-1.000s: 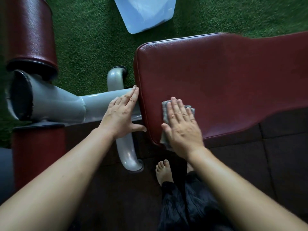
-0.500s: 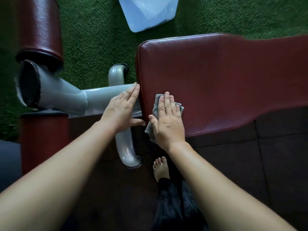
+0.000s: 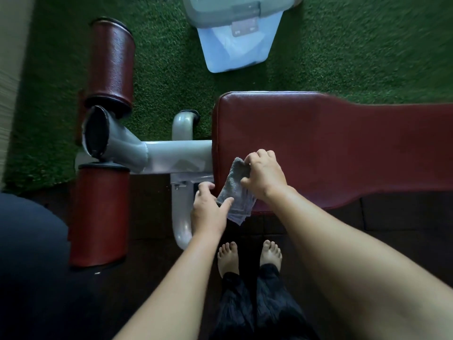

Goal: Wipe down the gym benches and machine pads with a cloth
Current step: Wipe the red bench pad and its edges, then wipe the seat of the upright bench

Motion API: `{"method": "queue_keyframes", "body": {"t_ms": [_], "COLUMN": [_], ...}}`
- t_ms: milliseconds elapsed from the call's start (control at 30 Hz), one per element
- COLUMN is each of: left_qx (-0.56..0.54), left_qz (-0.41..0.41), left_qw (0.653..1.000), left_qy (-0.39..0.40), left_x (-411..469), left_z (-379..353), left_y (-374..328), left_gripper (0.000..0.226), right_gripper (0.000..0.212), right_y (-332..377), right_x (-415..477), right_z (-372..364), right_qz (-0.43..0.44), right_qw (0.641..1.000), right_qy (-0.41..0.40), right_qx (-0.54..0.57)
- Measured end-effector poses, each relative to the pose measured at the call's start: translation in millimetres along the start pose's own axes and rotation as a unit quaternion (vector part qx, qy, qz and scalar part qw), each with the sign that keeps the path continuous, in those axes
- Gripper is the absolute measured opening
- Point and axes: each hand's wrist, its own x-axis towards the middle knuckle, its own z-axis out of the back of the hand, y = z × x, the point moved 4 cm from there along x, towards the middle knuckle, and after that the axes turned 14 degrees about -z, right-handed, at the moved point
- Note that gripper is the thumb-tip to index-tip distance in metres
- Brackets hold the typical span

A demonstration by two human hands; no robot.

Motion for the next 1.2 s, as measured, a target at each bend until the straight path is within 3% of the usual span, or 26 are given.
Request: {"method": "queue_keyframes", "body": {"t_ms": [133,200,400,467,767,867,967,1033,1100,1200], "left_qx": [-0.068,-0.081,-0.112,-0.162,-0.422,-0.437,-0.456,-0.452,-0.421,-0.262], "left_qz": [0.114,0.152,0.172,0.167,0.17,0.149,0.129,0.114,0.058,-0.101], "left_qw": [0.99,0.984,0.978,0.972,0.889,0.887,0.881,0.884,0.902,0.95], "left_qy": [-0.039,-0.037,-0.028,-0.03,-0.039,-0.031,-0.017,0.019,0.075,0.138], "left_x": [-5.1,-8.0,-15.1,-19.8,-26.3,-31.7,-38.1,-42.1,-48.1,-44.5], "left_z": [-7.0,-10.9,-11.9,-5.9,64.3,87.2,110.6,123.1,134.9,150.5], "left_y": [5.2,8.9,9.6,0.9,-88.1,-118.0,-151.0,-173.7,-197.7,-228.5], "left_gripper": [0.043,0.034,0.027,0.027,0.012,0.029,0.043,0.048,0.043,0.035], "right_gripper": [0.02,0.021,0.032,0.018,0.018,0.03,0.072,0.089,0.079,0.05], "right_y": [4.9,8.5,5.8,7.2,29.4,36.0,36.6,31.9,22.2,2.0], "right_x": [7.0,5.2,-11.0,-19.1,-101.7,-129.6,-148.3,-158.1,-164.1,-171.4], "right_z": [5.1,6.2,14.8,21.5,90.7,119.3,152.1,173.2,193.3,221.1], "right_qz": [0.014,0.05,0.019,0.033,-0.001,-0.001,0.004,0.007,-0.002,-0.034], "right_qw": [0.999,0.998,0.994,0.994,0.976,0.964,0.963,0.967,0.964,0.948], "right_qy": [0.031,0.033,0.046,0.06,0.079,0.054,0.039,0.022,-0.011,-0.057], "right_qx": [-0.014,-0.019,0.101,0.085,0.204,0.261,0.267,0.254,0.267,0.31]}}
